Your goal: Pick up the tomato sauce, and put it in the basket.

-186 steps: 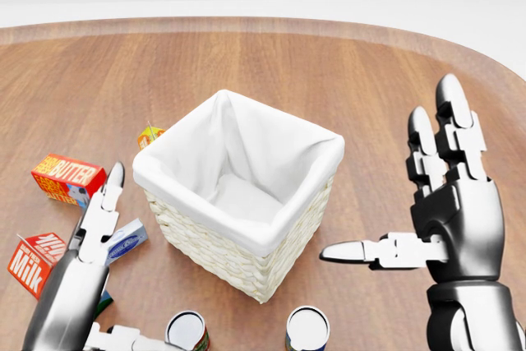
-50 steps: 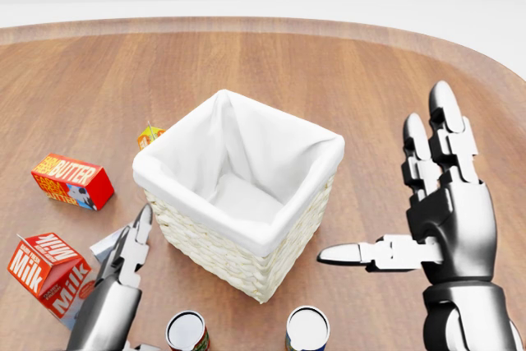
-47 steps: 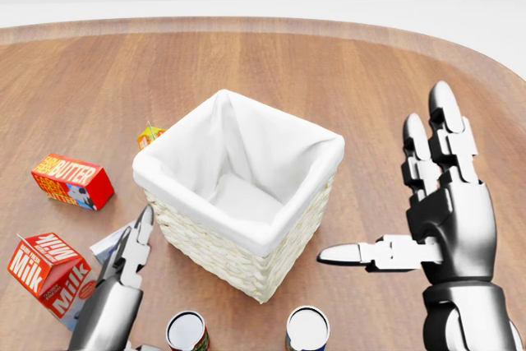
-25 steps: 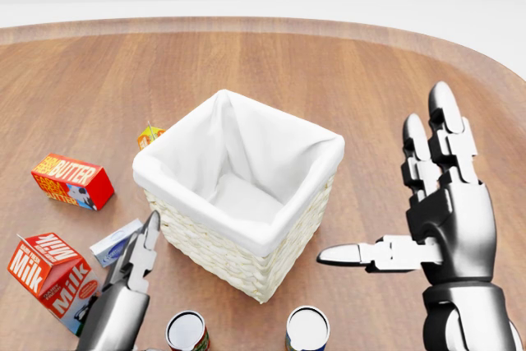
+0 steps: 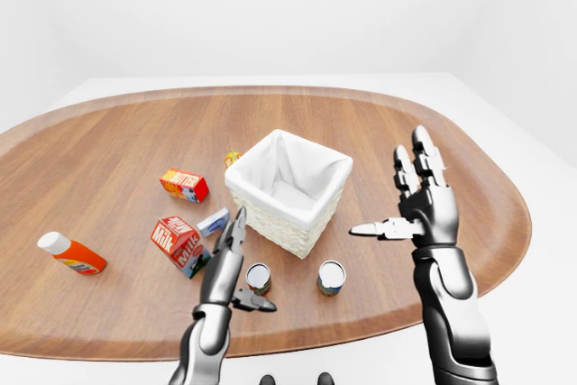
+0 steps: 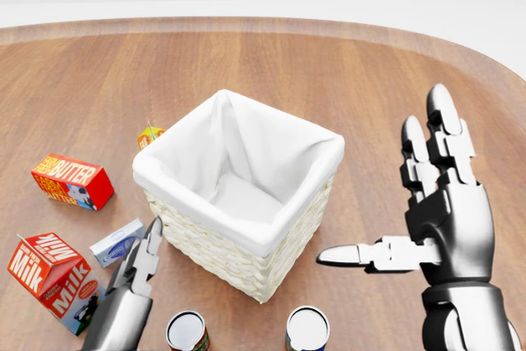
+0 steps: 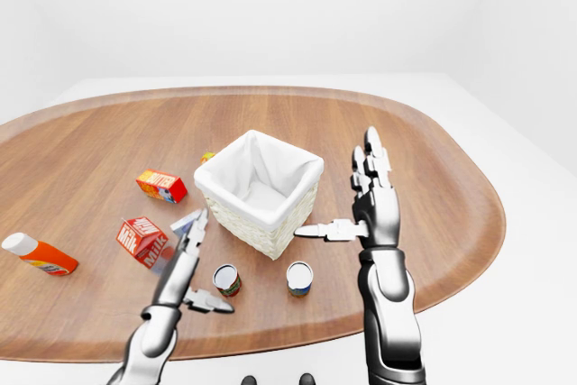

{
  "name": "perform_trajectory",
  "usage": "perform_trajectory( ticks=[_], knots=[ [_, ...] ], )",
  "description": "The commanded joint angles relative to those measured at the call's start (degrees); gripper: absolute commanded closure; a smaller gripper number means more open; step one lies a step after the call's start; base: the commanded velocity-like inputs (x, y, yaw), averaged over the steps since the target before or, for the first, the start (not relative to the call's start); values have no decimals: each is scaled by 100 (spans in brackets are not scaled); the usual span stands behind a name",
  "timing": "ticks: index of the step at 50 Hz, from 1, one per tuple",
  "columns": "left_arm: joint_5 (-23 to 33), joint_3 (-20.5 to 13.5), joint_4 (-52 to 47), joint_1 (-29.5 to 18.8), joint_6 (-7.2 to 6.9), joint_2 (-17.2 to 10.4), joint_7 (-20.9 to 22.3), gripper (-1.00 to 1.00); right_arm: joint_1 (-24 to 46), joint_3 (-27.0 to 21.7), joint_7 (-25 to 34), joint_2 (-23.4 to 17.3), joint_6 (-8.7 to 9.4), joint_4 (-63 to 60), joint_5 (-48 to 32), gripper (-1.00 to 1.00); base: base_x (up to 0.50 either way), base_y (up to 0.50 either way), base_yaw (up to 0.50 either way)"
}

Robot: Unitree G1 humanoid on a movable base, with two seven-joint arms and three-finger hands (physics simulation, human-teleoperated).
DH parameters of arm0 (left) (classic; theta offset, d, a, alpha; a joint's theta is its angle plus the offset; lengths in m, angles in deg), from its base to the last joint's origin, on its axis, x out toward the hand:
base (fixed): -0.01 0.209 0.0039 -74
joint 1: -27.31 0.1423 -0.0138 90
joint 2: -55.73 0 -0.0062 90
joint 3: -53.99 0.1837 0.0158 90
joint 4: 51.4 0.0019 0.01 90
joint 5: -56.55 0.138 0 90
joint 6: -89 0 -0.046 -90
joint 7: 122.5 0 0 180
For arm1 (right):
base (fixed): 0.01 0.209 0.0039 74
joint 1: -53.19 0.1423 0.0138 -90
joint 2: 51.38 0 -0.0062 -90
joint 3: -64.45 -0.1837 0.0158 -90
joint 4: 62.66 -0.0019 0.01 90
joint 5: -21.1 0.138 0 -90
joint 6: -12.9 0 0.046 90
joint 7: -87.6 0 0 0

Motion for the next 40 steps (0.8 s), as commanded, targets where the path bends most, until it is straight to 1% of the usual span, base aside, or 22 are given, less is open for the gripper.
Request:
perform_trajectory(
  ticks=[1,2,9,12,13,22,28,40],
  knots=[
    [-25,-54,334,-132,114,4,-83,-100,0,7,-5,-3,0,-36,-2,-100,0,0,0],
    [-20,-52,377,-137,139,6,-102,-100,1,6,-6,-2,0,-47,0,-100,0,0,0],
    [-22,-80,441,-163,145,9,-98,-100,8,-4,0,-4,0,-31,5,-100,0,0,0],
    [-23,-92,577,-205,211,5,-152,-100,12,-2,1,-2,0,-4,1,-100,0,0,0],
    [-22,-93,594,-209,214,6,-158,-100,15,-3,0,-2,0,4,0,-100,0,0,0],
    [-9,-120,679,-250,214,7,-174,-100,-6,4,5,3,0,3,-1,-100,0,0,0],
    [-5,-163,1017,-377,214,-7,-284,-100,6,4,-4,2,0,-21,1,-100,0,0,0],
    [4,-206,1167,-455,214,-3,-313,-100,-10,12,0,4,0,-21,-4,-100,0,0,0]
  ],
)
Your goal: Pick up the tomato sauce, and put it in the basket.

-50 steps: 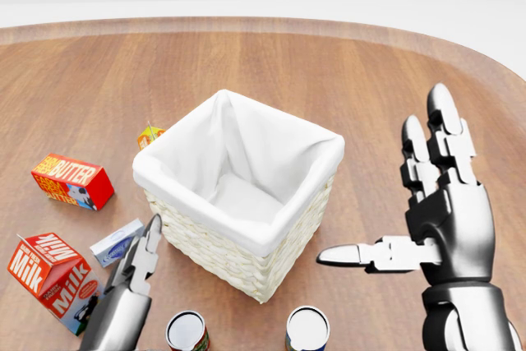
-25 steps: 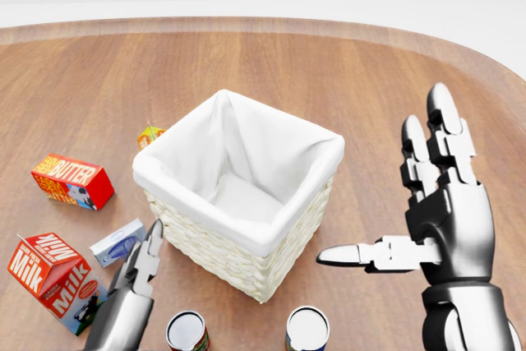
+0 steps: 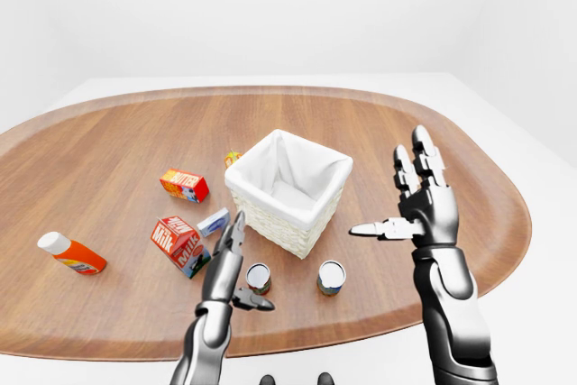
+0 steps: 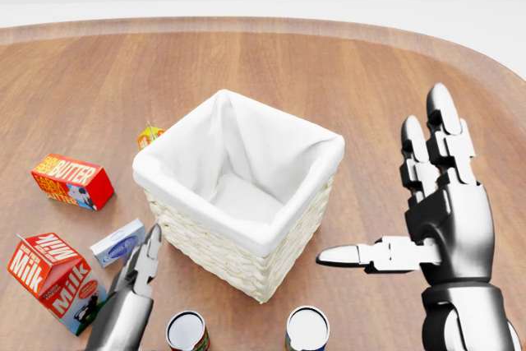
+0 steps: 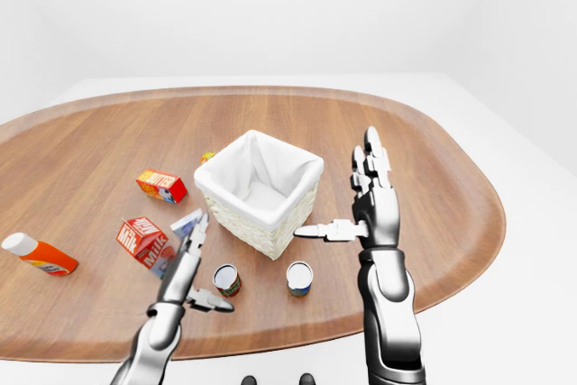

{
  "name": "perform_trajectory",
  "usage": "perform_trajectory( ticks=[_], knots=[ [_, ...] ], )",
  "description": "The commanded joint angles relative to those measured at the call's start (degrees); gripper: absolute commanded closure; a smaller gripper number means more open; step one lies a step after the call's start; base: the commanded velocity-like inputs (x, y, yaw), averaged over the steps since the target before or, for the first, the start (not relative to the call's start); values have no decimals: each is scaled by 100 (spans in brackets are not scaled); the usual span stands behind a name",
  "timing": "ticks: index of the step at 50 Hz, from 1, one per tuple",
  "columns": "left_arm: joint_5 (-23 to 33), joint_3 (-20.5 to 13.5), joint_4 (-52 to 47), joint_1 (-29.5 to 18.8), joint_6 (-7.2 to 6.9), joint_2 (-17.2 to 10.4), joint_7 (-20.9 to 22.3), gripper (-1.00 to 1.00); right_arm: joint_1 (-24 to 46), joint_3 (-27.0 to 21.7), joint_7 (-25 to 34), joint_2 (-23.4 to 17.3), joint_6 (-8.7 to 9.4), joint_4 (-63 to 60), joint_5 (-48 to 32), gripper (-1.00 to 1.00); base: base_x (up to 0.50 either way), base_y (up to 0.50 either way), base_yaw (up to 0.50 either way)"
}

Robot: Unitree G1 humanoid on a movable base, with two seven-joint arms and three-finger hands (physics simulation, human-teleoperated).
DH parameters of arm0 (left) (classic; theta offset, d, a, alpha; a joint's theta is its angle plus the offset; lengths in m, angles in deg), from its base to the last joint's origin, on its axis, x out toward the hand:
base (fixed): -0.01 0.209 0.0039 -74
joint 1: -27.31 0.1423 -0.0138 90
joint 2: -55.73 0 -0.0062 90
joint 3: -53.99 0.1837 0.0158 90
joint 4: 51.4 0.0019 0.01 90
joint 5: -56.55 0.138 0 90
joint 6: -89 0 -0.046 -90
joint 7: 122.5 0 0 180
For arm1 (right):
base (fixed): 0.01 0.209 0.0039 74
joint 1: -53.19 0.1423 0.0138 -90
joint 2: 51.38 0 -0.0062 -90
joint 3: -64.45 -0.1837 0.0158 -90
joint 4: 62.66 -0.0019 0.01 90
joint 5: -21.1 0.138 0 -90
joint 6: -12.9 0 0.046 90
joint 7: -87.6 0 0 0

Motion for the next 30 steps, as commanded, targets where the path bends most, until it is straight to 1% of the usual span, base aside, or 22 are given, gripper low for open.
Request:
perform_trajectory(
  ticks=[1,22,26,30],
  knots=[
    [6,-49,222,-92,0,-4,-60,-100,-11,5,-1,2,0,-20,0,-100,0,0,0],
    [-20,-131,430,-268,0,-12,-72,-100,-17,23,8,10,0,70,-24,-100,0,0,0],
    [-22,-144,305,-248,0,-2,-3,-100,-13,21,3,7,0,43,-19,-100,0,0,0],
    [-18,-146,361,-275,0,-6,-24,-100,-25,28,2,7,0,1,-22,-100,0,0,0]
  ],
)
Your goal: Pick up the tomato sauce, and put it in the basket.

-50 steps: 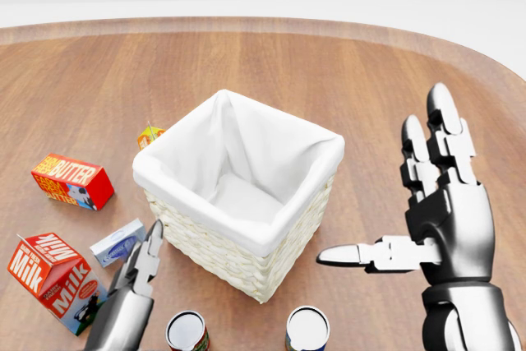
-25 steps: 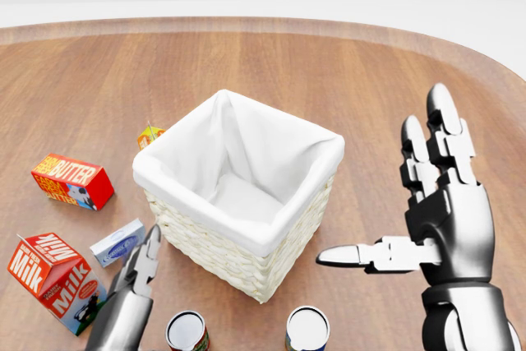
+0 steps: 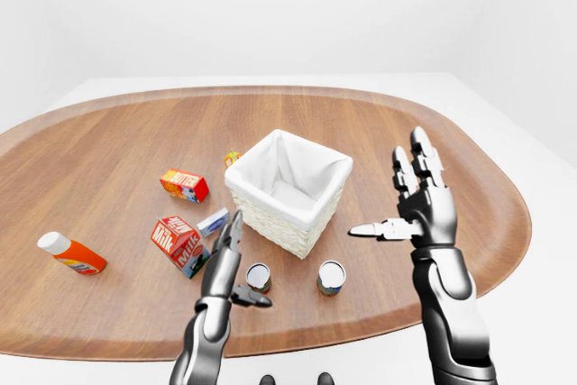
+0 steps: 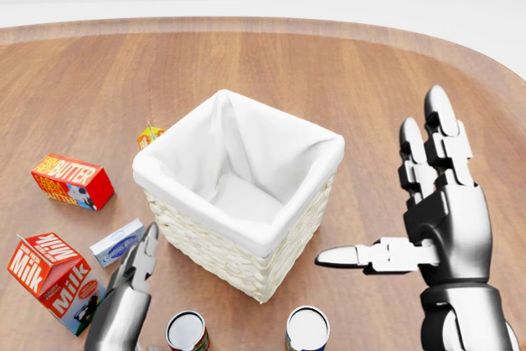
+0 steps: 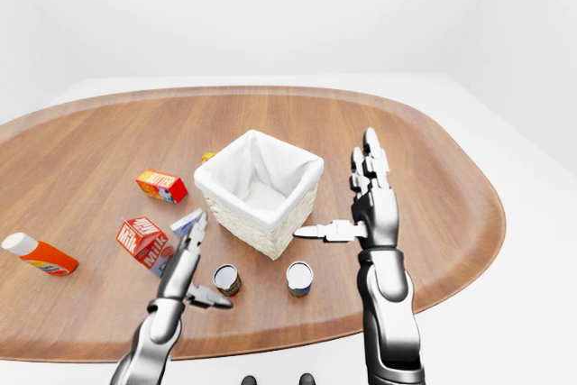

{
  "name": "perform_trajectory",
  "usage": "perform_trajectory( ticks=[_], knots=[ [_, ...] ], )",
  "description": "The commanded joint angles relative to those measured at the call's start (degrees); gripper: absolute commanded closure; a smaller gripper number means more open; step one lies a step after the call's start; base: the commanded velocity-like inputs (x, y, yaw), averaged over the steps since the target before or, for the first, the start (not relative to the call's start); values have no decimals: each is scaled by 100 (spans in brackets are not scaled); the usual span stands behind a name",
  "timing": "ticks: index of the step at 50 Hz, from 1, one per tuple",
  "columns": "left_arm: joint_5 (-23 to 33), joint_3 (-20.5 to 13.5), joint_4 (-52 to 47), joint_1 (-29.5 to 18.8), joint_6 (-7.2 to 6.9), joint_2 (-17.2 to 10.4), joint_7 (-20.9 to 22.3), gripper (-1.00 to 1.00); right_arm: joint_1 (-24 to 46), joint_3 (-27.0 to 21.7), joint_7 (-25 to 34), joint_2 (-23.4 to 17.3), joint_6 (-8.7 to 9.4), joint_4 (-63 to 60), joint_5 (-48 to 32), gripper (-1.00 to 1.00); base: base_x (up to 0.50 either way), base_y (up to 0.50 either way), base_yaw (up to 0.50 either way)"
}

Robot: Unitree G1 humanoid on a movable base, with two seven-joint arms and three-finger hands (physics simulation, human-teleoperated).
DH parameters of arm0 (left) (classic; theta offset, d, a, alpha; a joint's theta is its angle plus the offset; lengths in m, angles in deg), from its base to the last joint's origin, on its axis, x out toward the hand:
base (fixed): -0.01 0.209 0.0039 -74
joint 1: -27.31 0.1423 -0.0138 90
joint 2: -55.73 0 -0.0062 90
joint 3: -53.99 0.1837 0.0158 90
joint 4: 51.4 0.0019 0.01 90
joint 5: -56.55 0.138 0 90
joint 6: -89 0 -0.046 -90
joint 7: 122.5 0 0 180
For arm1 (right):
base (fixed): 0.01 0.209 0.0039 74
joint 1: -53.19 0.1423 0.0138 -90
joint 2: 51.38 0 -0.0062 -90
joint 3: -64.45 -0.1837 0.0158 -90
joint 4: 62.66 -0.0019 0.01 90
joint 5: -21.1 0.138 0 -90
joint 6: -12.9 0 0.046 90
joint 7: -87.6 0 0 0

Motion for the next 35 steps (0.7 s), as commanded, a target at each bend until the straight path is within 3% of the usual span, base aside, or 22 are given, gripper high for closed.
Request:
perform_trajectory(
  ticks=[1,35],
  knots=[
    [-9,-30,92,-82,0,-4,-1,-100,-5,8,-2,0,0,-22,-6,-100,0,0,0],
    [63,-40,835,-453,0,-17,-229,-100,-5,8,1,4,0,3,-20,-100,0,0,0]
  ],
)
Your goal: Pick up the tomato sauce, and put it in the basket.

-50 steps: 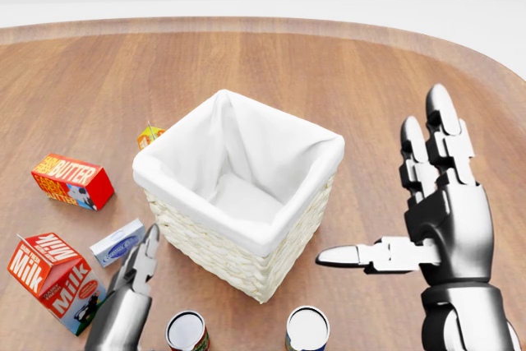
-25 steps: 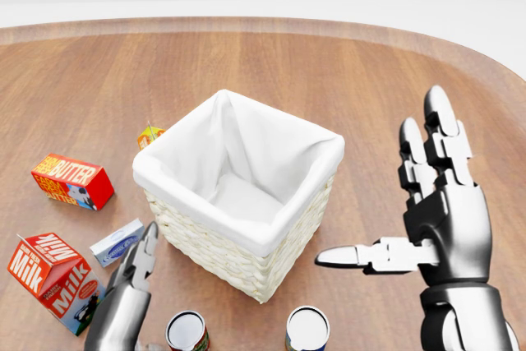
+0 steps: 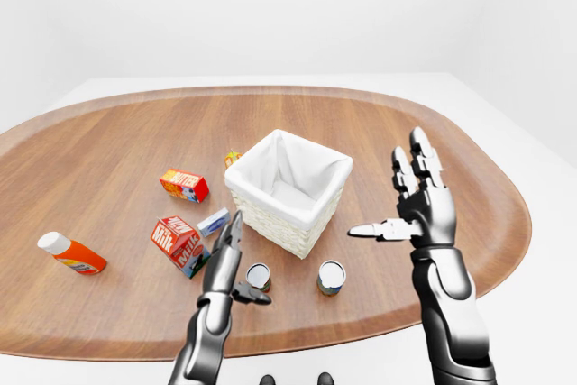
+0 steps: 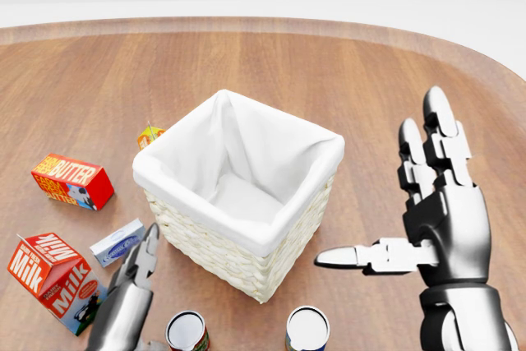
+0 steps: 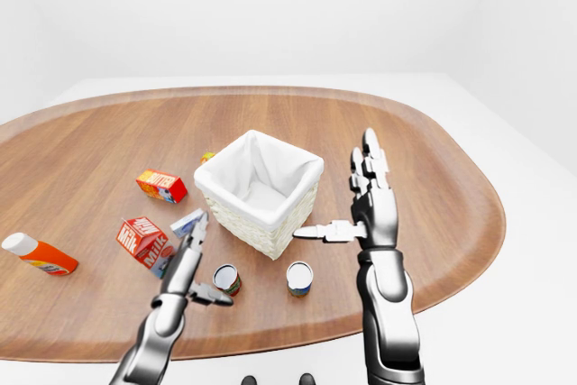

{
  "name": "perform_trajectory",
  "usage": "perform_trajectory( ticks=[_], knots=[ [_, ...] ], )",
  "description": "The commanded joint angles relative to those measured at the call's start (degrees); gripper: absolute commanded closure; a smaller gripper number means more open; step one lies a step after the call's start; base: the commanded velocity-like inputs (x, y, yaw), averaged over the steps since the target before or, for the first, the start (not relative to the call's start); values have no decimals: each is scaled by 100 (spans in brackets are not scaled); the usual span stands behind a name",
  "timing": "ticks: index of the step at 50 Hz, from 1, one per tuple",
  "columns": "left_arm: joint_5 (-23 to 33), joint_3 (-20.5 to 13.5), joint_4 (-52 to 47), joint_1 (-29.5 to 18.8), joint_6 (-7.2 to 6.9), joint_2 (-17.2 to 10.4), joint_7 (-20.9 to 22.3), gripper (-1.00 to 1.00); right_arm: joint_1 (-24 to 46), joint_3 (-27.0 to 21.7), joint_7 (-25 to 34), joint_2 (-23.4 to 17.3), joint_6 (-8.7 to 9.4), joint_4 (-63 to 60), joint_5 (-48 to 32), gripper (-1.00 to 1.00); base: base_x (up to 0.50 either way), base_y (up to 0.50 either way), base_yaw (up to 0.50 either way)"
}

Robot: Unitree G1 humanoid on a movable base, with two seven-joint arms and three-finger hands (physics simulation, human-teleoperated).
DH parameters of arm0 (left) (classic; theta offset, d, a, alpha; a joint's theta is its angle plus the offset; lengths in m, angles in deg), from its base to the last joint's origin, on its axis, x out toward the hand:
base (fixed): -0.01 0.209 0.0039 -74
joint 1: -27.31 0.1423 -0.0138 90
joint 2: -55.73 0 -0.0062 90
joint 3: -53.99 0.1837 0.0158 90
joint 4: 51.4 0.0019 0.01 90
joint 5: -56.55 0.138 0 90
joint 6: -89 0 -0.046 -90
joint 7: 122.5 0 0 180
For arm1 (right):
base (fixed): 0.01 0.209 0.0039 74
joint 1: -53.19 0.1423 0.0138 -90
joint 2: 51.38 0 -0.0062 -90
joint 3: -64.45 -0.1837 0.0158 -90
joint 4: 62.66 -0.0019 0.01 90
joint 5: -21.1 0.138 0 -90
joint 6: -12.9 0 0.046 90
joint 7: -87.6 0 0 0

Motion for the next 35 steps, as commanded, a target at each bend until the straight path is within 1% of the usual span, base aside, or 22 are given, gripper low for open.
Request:
perform_trajectory(
  ticks=[1,12,22,28,35],
  knots=[
    [25,4,334,-154,0,-6,-115,-100,2,-6,0,0,0,-1,1,-100,0,0,0],
    [38,1,476,-236,0,-4,-146,-100,-3,1,2,1,0,-14,1,-100,0,0,0],
    [45,-2,807,-387,0,-16,-267,-100,3,-4,2,-1,0,-9,10,-100,0,0,0],
    [66,14,735,-349,0,-4,-237,-100,11,-8,0,0,0,12,11,-100,0,0,0],
    [70,13,951,-433,0,-14,-318,-100,1,0,1,2,0,12,9,-100,0,0,0]
  ],
)
